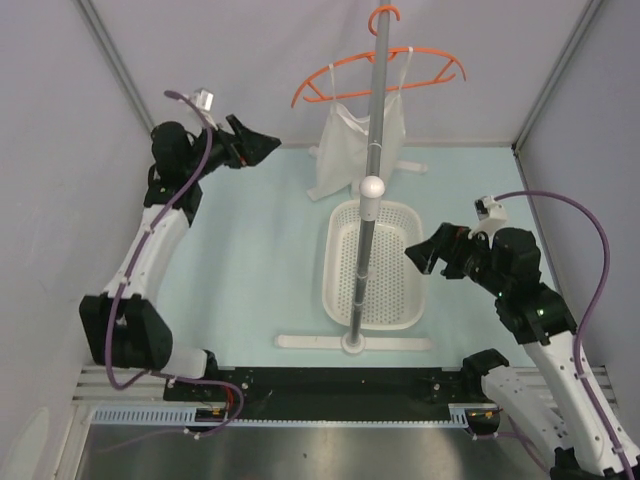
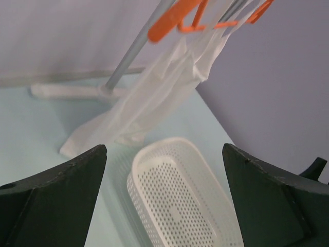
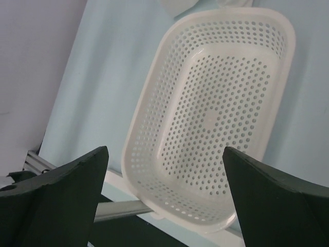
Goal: Remove the tank top from the hanger
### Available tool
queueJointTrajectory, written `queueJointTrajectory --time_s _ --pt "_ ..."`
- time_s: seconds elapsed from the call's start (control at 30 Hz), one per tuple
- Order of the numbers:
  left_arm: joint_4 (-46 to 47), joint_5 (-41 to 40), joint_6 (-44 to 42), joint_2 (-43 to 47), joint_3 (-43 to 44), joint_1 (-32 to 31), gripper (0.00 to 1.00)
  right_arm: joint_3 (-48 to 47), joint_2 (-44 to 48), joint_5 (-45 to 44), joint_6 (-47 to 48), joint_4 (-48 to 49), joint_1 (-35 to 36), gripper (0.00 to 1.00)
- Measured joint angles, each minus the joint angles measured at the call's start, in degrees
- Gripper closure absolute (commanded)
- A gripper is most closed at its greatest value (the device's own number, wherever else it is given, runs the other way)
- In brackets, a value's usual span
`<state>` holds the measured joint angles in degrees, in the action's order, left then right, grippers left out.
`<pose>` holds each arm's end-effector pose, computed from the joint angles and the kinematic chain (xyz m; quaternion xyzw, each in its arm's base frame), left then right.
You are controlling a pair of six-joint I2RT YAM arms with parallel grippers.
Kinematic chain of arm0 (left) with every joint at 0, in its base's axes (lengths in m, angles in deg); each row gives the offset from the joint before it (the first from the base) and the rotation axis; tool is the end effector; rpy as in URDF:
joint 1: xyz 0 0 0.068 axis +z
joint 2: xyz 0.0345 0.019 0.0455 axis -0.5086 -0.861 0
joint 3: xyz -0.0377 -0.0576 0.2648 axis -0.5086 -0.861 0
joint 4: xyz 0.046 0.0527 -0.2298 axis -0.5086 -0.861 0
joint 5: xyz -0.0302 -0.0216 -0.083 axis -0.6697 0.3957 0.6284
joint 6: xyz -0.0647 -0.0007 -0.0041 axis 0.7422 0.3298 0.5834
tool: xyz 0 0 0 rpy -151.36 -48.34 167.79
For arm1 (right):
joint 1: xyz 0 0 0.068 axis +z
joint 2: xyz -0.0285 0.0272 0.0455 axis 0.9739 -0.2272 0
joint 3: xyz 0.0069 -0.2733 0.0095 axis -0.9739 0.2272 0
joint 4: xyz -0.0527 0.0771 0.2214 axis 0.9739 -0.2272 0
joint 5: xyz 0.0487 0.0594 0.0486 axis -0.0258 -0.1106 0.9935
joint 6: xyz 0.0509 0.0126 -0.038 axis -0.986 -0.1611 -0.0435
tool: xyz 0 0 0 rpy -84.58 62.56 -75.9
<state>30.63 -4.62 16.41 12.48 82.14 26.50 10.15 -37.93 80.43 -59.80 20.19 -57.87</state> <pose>0.2991 -0.0518 0.3953 0.0385 0.7241 -0.4228 0.5436 0.1276 0.0559 0.3397 -0.0103 0.8230 0.3024 0.4807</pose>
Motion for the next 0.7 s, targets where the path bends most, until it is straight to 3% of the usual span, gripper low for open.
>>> queueJointTrajectory --time_s 0.17,0.4,0.7 --pt "10.62 9.16 0.37 -14.51 13.6 0.02 0.01 1.01 5.55 2.01 -0.85 -3.3 0.0 0.0" --pt "24.37 19.32 2.05 -28.15 25.62 -0.13 0.01 1.07 6.1 5.53 -1.84 -7.67 0.0 0.0" --pt "28.13 22.53 1.31 -37.24 37.79 -2.91 0.1 -0.33 7.67 5.95 -1.99 -12.44 0.0 0.0"
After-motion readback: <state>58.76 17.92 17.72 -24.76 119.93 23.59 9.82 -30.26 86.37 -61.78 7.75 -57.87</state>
